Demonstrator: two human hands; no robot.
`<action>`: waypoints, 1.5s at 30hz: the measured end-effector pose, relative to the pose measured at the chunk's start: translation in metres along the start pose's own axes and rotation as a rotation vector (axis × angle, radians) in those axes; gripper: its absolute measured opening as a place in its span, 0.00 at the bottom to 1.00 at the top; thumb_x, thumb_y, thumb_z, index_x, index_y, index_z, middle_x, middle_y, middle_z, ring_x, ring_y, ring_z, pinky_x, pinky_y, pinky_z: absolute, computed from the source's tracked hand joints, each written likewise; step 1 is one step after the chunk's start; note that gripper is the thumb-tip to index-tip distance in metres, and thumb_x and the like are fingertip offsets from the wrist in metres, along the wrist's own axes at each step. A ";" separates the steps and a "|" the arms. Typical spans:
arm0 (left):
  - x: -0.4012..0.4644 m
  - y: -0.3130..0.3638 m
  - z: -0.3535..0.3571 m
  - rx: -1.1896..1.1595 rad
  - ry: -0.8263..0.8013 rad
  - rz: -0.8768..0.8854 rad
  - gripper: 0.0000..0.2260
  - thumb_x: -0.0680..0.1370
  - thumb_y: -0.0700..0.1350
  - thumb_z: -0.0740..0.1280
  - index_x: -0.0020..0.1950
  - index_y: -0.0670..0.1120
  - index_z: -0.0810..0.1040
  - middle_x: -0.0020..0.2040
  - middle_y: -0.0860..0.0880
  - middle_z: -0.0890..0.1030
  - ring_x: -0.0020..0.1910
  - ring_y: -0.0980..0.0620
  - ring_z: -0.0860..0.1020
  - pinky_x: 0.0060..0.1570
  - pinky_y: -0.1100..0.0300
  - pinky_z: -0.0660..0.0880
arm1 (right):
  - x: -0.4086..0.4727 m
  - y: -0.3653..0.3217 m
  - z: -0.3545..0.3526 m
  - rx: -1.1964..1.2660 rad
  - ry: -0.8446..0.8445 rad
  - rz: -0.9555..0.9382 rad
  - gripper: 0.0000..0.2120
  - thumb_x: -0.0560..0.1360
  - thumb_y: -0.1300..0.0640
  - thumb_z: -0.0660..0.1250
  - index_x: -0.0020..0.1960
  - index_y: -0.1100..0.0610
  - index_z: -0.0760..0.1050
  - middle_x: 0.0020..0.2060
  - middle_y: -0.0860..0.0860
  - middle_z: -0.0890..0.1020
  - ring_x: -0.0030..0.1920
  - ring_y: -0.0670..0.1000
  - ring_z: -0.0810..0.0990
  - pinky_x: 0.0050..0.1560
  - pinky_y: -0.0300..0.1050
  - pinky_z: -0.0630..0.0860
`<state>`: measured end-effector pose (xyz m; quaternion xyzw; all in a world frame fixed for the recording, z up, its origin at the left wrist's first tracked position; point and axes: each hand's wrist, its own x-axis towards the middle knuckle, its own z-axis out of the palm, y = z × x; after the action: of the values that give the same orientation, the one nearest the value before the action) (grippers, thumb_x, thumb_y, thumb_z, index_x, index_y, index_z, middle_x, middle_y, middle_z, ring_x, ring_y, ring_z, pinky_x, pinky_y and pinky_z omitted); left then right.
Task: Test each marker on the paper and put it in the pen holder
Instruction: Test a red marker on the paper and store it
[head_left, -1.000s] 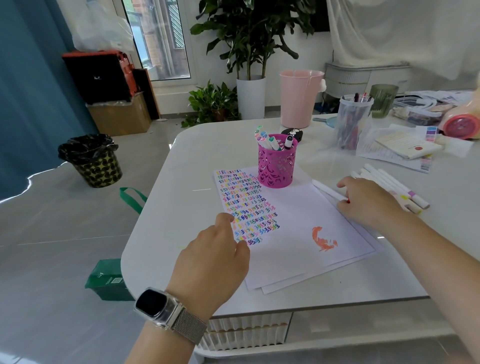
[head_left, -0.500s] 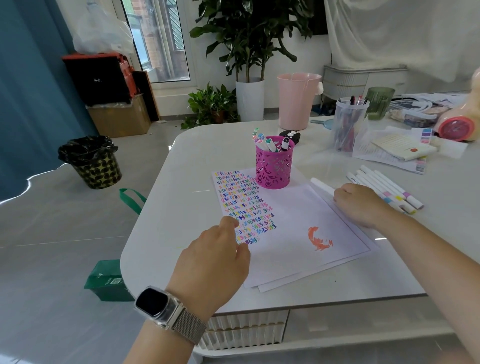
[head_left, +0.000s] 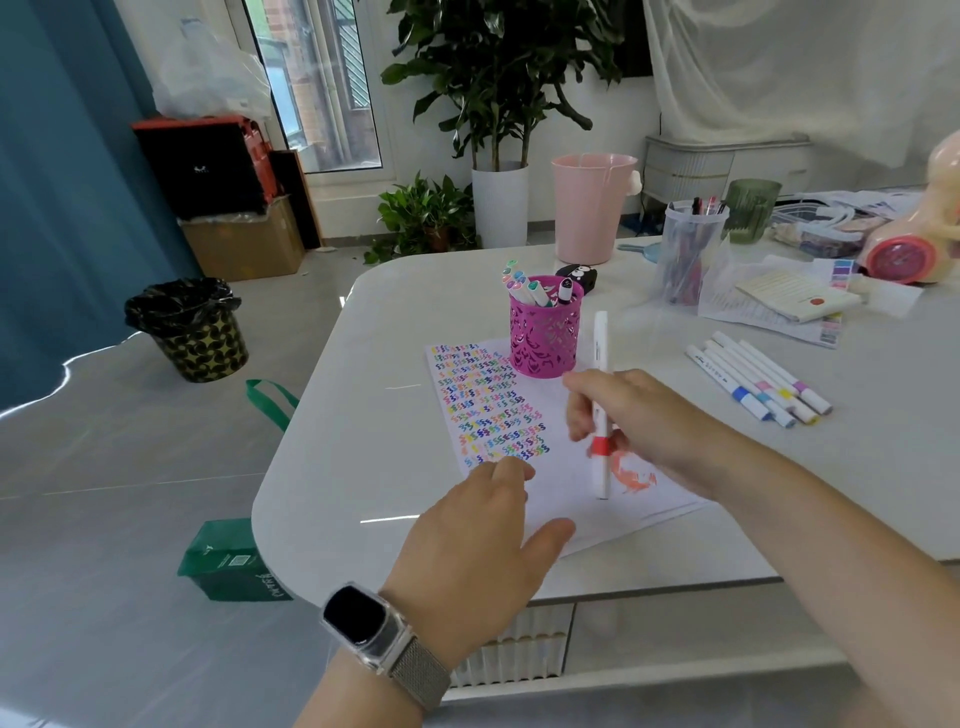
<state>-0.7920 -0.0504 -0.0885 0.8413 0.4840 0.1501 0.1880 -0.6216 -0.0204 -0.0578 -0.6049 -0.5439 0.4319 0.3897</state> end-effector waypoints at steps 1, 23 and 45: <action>0.001 0.002 0.000 -0.081 -0.020 -0.006 0.18 0.78 0.58 0.58 0.66 0.53 0.66 0.60 0.57 0.72 0.58 0.59 0.73 0.57 0.62 0.71 | -0.004 -0.005 0.007 0.022 -0.014 -0.023 0.21 0.80 0.50 0.56 0.31 0.56 0.71 0.31 0.49 0.76 0.37 0.48 0.73 0.41 0.42 0.73; 0.014 0.003 0.009 0.500 0.123 0.235 0.18 0.76 0.58 0.37 0.45 0.49 0.59 0.28 0.52 0.63 0.24 0.50 0.61 0.25 0.59 0.52 | -0.010 0.011 0.017 0.959 0.203 0.231 0.27 0.77 0.52 0.60 0.21 0.51 0.55 0.18 0.47 0.57 0.24 0.47 0.55 0.30 0.41 0.53; -0.010 -0.008 -0.030 -0.251 -0.285 0.028 0.24 0.80 0.56 0.51 0.30 0.44 0.69 0.28 0.49 0.82 0.28 0.57 0.74 0.38 0.68 0.69 | 0.009 0.015 -0.059 1.252 0.482 0.129 0.18 0.65 0.63 0.55 0.19 0.53 0.55 0.16 0.46 0.54 0.24 0.48 0.52 0.30 0.39 0.53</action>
<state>-0.8158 -0.0505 -0.0662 0.8305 0.4184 0.0912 0.3562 -0.5610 -0.0133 -0.0541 -0.3756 -0.0514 0.5410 0.7508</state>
